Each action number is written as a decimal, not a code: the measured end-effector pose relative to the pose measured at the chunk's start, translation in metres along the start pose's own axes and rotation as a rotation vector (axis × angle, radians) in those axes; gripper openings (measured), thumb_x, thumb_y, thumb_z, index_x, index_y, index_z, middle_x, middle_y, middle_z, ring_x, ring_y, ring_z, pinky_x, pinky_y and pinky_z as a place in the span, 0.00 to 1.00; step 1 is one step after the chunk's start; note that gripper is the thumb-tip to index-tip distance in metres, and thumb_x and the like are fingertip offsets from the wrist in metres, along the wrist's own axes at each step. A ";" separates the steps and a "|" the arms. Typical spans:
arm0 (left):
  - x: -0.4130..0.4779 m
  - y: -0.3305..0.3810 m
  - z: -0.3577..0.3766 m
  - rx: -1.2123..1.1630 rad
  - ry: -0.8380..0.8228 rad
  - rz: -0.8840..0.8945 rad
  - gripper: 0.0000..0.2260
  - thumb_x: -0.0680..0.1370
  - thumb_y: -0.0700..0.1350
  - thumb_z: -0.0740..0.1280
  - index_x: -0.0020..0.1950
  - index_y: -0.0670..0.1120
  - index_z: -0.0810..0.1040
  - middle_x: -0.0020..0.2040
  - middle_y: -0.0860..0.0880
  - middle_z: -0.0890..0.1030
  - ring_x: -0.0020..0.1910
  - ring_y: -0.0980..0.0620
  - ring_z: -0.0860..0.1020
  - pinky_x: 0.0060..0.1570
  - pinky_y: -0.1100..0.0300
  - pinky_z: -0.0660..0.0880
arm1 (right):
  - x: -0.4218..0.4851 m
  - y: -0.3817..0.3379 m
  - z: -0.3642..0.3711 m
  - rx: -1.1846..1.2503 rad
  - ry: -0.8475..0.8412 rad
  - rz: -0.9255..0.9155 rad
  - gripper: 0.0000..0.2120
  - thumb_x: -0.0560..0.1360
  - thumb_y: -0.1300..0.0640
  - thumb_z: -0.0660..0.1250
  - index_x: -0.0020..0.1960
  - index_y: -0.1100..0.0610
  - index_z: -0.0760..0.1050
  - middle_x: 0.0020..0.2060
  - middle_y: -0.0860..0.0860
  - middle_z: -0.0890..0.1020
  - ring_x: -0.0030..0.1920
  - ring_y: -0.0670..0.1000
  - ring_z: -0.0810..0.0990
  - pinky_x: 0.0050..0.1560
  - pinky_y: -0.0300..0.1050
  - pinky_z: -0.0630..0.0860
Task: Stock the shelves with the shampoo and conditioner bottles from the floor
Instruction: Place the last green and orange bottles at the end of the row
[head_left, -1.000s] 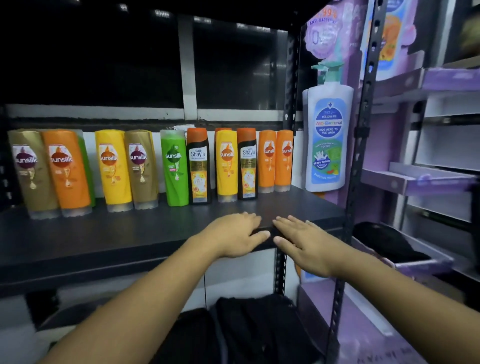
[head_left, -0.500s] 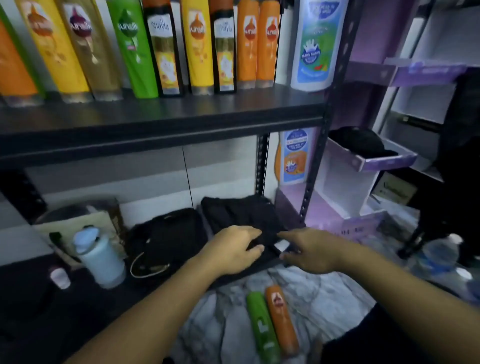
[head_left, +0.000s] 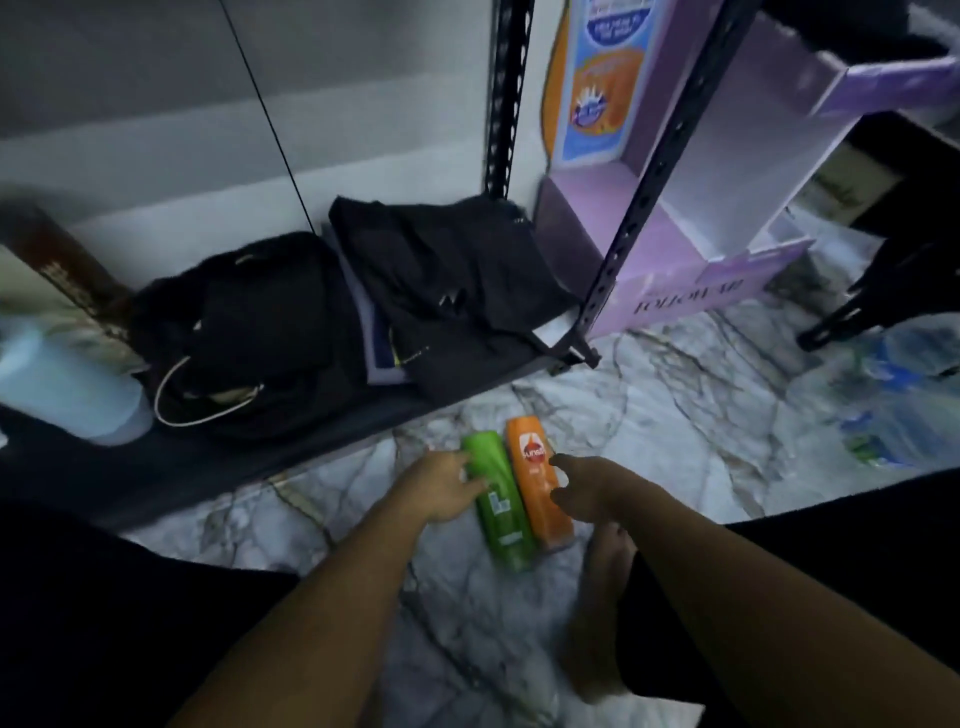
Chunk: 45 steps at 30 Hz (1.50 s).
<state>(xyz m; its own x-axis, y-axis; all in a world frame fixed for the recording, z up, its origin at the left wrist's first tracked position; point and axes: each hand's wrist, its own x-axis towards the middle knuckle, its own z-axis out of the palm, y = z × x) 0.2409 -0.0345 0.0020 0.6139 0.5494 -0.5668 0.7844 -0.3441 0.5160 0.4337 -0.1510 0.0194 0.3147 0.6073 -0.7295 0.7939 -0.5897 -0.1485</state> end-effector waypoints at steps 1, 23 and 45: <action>0.012 -0.005 0.002 -0.027 -0.004 -0.015 0.19 0.82 0.55 0.68 0.70 0.48 0.78 0.66 0.44 0.81 0.64 0.46 0.77 0.57 0.61 0.71 | 0.014 0.000 0.007 0.025 -0.013 0.012 0.32 0.82 0.48 0.59 0.82 0.50 0.53 0.77 0.60 0.66 0.74 0.60 0.68 0.70 0.48 0.67; 0.131 -0.026 0.054 -0.214 0.146 -0.149 0.28 0.75 0.58 0.75 0.68 0.45 0.71 0.58 0.43 0.81 0.55 0.43 0.81 0.49 0.54 0.78 | 0.149 -0.006 0.031 0.537 0.179 0.053 0.33 0.72 0.46 0.72 0.73 0.47 0.62 0.59 0.59 0.77 0.54 0.61 0.80 0.54 0.52 0.78; -0.059 -0.018 -0.020 0.200 0.145 0.240 0.16 0.71 0.36 0.72 0.57 0.47 0.81 0.59 0.45 0.75 0.59 0.43 0.76 0.57 0.60 0.71 | -0.032 -0.080 0.055 0.327 0.446 -0.340 0.23 0.72 0.56 0.70 0.65 0.49 0.67 0.55 0.54 0.68 0.41 0.60 0.75 0.46 0.53 0.77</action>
<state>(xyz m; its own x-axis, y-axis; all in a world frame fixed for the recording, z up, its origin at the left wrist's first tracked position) 0.1887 -0.0458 0.0387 0.7750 0.5327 -0.3400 0.6301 -0.6108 0.4795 0.3314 -0.1524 0.0173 0.3155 0.9099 -0.2694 0.7100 -0.4147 -0.5691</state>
